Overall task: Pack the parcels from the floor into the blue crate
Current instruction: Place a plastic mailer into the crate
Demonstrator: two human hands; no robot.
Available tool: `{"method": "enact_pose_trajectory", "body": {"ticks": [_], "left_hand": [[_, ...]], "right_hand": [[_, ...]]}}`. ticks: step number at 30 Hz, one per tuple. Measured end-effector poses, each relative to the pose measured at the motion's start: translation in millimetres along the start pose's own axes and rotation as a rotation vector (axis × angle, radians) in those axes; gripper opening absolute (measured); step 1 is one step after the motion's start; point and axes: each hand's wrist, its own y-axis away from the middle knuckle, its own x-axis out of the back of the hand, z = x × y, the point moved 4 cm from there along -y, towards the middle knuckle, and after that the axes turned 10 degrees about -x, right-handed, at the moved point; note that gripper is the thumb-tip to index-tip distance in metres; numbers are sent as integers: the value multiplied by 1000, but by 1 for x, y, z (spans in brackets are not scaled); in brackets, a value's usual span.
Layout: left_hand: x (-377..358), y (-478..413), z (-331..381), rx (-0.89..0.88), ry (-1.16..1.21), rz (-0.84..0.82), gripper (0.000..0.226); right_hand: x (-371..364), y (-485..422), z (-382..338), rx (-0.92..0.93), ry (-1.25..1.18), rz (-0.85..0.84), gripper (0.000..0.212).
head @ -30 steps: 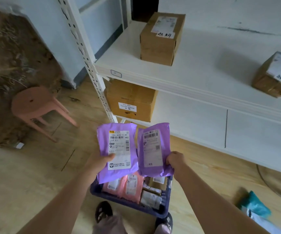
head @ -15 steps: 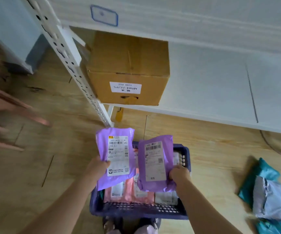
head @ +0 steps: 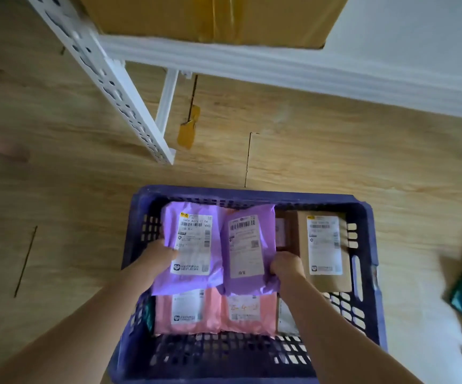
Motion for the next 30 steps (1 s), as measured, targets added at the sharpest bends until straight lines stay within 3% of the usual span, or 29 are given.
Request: {"method": "enact_pose_trajectory", "body": {"ticks": [5, 7, 9, 12, 14, 16, 18, 21, 27, 30], "left_hand": [[-10, -24, -9, -1, -17, 107, 36], [-11, -19, -11, -50, -54, 233, 43], [-11, -9, -9, -266, -182, 373, 57], [-32, 4, -5, -674, -637, 263, 76], [-48, 8, -8, -720, -847, 61, 88], [-59, 4, -14, -643, -943, -56, 96], [-65, -5, -20, -642, -951, -71, 88], [-74, -17, -22, -608, -1077, -145, 76], [-89, -44, -38, -585, -1203, -161, 78], [-96, -54, -40, -763, -1058, -27, 103]], "right_hand": [[-15, -27, 4, -46, -324, 91, 30], [-17, -21, 8, 3, -350, 226, 28], [-14, -6, 9, 201, -182, 468, 30], [-20, 18, 1, 640, 209, 714, 48], [-32, 22, -5, 770, 449, 649, 65], [-47, 14, -9, 710, 685, 386, 77], [-56, 1, -7, 588, 829, 182, 83], [-64, -17, -14, 559, 881, 182, 86], [-81, -47, -18, 563, 840, 236, 87], [-91, -59, -19, 568, 809, 267, 89]]}}
